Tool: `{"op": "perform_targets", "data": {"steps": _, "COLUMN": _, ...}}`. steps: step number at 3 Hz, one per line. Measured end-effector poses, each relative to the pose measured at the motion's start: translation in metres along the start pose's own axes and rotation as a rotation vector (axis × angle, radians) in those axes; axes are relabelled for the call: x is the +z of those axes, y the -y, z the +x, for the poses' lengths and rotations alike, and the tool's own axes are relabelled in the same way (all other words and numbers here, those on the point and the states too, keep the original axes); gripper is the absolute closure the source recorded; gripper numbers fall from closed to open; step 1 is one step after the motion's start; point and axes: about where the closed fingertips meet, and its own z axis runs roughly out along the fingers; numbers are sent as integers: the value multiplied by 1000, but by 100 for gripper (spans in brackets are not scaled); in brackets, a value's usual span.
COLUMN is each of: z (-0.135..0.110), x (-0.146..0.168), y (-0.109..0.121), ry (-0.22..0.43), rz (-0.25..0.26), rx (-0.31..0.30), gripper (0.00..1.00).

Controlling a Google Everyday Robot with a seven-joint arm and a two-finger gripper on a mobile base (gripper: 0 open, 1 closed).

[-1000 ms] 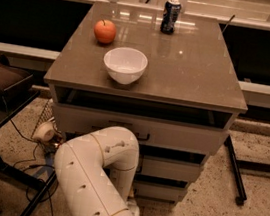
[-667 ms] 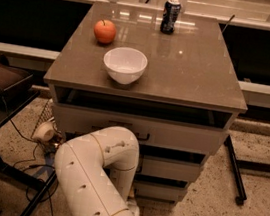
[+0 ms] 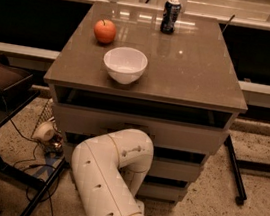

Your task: Close bottom drawer

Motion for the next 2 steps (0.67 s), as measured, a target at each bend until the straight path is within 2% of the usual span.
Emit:
{"op": "perform_targets", "data": {"steps": 1, "z": -6, "x": 11, "y": -3, "ry": 40, "rz": -33, "rx": -3, "gripper": 50}}
{"op": "perform_targets", "data": {"steps": 2, "z": -6, "x": 11, "y": -3, "ry": 40, "rz": -33, "rx": -2, "gripper": 73}}
